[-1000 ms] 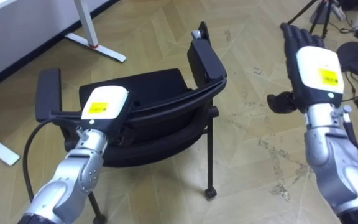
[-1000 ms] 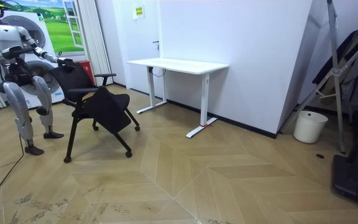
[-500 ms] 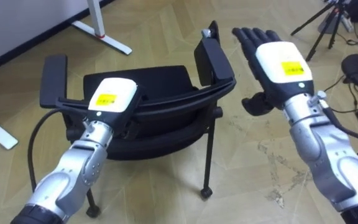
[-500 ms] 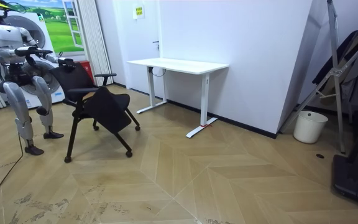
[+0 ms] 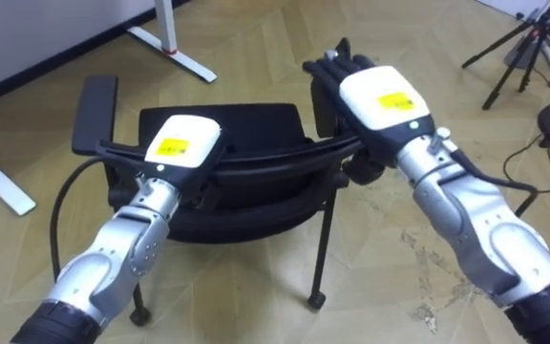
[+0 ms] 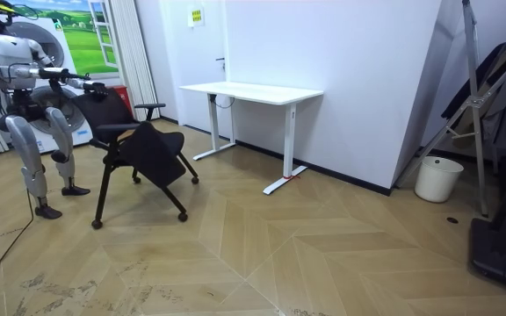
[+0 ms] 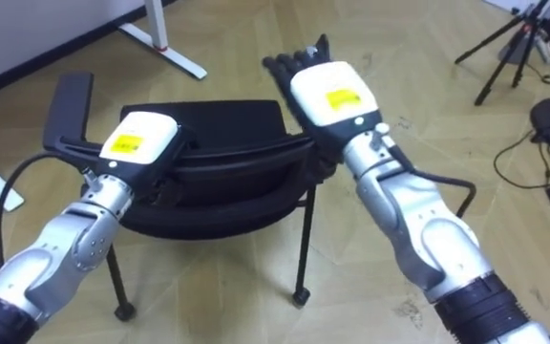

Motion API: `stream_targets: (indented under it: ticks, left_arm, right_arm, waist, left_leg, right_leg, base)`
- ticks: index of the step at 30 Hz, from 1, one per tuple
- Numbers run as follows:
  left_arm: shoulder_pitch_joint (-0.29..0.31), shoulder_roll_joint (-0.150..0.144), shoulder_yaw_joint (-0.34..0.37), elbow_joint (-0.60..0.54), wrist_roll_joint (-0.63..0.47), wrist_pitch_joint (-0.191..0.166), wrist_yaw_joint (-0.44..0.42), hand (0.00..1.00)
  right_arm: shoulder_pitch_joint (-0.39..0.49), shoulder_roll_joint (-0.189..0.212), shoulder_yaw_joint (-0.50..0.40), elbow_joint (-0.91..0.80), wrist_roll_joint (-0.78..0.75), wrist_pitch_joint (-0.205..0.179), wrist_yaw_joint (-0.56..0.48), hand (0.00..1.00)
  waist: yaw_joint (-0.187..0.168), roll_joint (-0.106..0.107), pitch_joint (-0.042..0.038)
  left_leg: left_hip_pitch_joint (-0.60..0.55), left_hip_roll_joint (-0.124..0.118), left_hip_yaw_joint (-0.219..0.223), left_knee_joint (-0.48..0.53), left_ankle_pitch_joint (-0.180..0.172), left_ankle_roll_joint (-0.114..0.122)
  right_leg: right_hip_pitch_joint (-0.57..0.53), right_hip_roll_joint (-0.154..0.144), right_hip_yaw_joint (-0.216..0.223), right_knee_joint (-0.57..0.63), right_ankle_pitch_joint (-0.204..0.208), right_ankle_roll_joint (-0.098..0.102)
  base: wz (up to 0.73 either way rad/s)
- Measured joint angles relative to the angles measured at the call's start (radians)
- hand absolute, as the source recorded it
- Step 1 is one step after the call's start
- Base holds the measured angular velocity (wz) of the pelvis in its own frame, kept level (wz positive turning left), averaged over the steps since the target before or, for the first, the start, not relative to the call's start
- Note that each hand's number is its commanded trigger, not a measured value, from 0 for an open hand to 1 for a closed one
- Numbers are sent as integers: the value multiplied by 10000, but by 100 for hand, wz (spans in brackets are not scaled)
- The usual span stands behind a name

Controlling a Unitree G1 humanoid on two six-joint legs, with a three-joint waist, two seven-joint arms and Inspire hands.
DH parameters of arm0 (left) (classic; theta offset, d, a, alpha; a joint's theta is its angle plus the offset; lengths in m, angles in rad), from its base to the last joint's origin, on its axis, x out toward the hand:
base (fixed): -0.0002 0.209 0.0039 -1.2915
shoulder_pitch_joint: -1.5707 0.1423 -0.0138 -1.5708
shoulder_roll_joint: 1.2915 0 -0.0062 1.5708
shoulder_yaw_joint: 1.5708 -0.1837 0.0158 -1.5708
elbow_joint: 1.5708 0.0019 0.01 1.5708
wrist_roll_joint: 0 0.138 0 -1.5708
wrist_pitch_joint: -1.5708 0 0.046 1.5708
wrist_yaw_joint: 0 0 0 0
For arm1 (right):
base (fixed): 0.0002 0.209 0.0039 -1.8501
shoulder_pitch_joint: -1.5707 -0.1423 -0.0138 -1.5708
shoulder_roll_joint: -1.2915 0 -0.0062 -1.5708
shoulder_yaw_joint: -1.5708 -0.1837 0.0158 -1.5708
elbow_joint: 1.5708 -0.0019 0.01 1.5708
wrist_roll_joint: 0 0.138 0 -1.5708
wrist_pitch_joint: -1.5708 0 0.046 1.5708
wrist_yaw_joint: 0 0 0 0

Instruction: Push chair

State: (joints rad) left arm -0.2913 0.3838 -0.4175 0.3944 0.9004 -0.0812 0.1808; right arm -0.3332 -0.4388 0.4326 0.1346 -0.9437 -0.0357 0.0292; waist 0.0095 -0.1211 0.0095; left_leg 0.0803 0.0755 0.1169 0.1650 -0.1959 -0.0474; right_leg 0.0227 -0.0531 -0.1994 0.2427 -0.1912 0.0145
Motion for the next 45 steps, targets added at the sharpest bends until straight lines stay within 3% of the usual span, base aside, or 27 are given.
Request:
stream_targets:
  ticks: [5,10,14,18,23,26,27,28,29,30,31,32,33,34,35,36,38,39,40,42,45]
  left_arm:
    - [-141,-2,-144,-10,0,-123,0,100]
    - [-190,-87,-265,-324,6,-132,-148,100]
    - [-181,-114,-383,-511,66,-241,-193,100]
    - [-68,-111,-606,-870,66,-186,-319,100]
    - [127,-106,-702,-1085,105,-222,-487,100]
    - [248,-43,-724,-1284,106,-212,-551,100]
    - [261,-92,-769,-1260,106,-203,-578,100]
    - [308,-17,-767,-1302,106,-247,-621,100]
    - [333,79,-744,-1357,106,-298,-627,100]
    - [391,148,-615,-1490,105,-342,-637,100]
    - [399,176,-547,-1487,87,-348,-691,100]
    - [398,145,-558,-1473,84,-337,-736,100]
    - [319,-16,-611,-1448,93,-334,-841,100]
    - [270,-13,-749,-1417,93,-312,-876,100]
    - [270,-5,-780,-1386,93,-314,-887,100]
    - [277,-61,-782,-1268,93,-292,-921,100]
    - [276,-38,-720,-1238,82,-312,-836,100]
    - [305,33,-609,-1244,41,-321,-790,100]
    - [309,-11,-551,-1191,-33,-293,-806,100]
    - [324,-12,-551,-1131,-108,-288,-829,100]
    - [359,-30,-547,-1142,-112,-293,-842,100]
  right_arm:
    - [0,-20,177,387,8,-19,65,0]
    - [3,-16,213,1032,24,-80,183,0]
    - [-2,-12,210,1531,105,-125,170,0]
    - [-20,-7,210,2269,592,-287,-114,0]
    - [-85,-2,194,2883,665,-355,-394,0]
    - [-90,3,195,3111,748,-408,-670,0]
    - [-87,36,195,3305,748,-448,-793,0]
    - [-51,87,194,3398,738,-519,-842,55]
    - [-50,97,194,3407,724,-555,-844,72]
    - [-125,69,192,3399,669,-602,-911,100]
    - [-131,77,193,3403,667,-606,-1066,100]
    - [-104,93,190,3442,689,-602,-1134,100]
    - [-78,-14,161,3509,759,-614,-1243,100]
    - [-57,-37,186,3700,748,-763,-1265,100]
    - [-69,-10,193,3825,723,-793,-1269,100]
    - [-99,76,202,4107,647,-818,-1351,100]
    - [-132,76,207,4030,457,-823,-1388,100]
    - [-224,47,261,3909,334,-815,-1404,100]
    - [-257,43,286,3865,293,-794,-1466,100]
    - [-258,46,332,3877,262,-791,-1433,100]
    - [-234,46,380,3976,161,-821,-1611,100]
  waist:
    - [34,9,8]
    - [193,117,79]
    - [243,162,65]
    - [517,185,57]
    - [527,187,57]
    - [545,235,73]
    - [542,284,109]
    - [566,244,91]
    - [618,66,-15]
    - [703,63,-42]
    - [581,71,15]
    - [482,9,57]
    - [414,-63,78]
    - [479,-207,7]
    - [531,-215,-7]
    - [618,-91,86]
    - [804,-31,86]
    - [763,-4,17]
    - [590,174,73]
    - [488,201,57]
    - [512,216,62]
  left_leg:
    - [-177,-8,-286,33,0,-1]
    - [-388,-14,-590,132,0,-1]
    - [-502,-7,-846,215,1,-2]
    - [-433,1,-931,210,2,-2]
    - [-158,5,-981,126,2,-2]
    - [42,47,-1500,-40,8,3]
    - [197,98,-1951,-50,9,4]
    - [213,156,-2319,-7,7,1]
    - [154,90,-2331,18,-1,-12]
    - [-35,3,-2204,90,-75,-110]
    - [-342,-50,-1858,487,-163,-178]
    - [-561,-165,-1599,717,-270,-45]
    - [-891,-581,-1416,154,-2,227]
    - [-896,-722,-1148,-96,611,401]
    - [-821,-713,-1078,-64,623,413]
    - [-703,-711,-1180,46,621,418]
    - [-715,-691,-2011,60,618,412]
    - [-827,-712,-2183,58,573,343]
    - [-858,-754,-2051,49,564,331]
    - [-777,-695,-1701,-3,565,333]
    - [-748,-692,-1598,7,565,333]
  right_leg:
    - [8,-8,-230,-81,0,0]
    - [-35,-16,-423,-86,0,0]
    - [-25,-7,-540,-86,-1,1]
    - [11,6,-525,-75,-1,1]
    - [341,-2,-684,-76,-1,1]
    - [277,5,-795,272,-20,27]
    - [34,-7,-797,889,-85,29]
    - [-91,28,-651,777,-259,-55]
    - [-9,34,-552,368,-248,-114]
    - [265,-3,-702,-4,-157,-109]
    - [393,-72,-630,-103,-100,-138]
    - [495,-173,-325,-166,-102,-135]
    - [545,-290,230,-225,-113,-112]
    - [522,-368,395,-184,-195,41]
    - [532,-310,318,-165,-178,84]
    - [515,-271,232,-180,-147,131]
    - [415,-84,430,-906,34,57]
    - [411,-74,211,-1126,357,-64]
    - [443,-105,-36,-1004,383,-63]
    - [475,-27,-117,-919,349,-16]
    - [501,7,-133,-915,347,-16]
  base:
    - [15]
    - [11]
    - [20]
    - [1]
    - [10]
    - [0]
    - [-6]
    - [-8]
    - [-13]
    - [17]
    - [40]
    - [72]
    - [36]
    - [5]
    - [-35]
    - [-42]
    - [-34]
    - [14]
    - [34]
    - [24]
    - [-1]
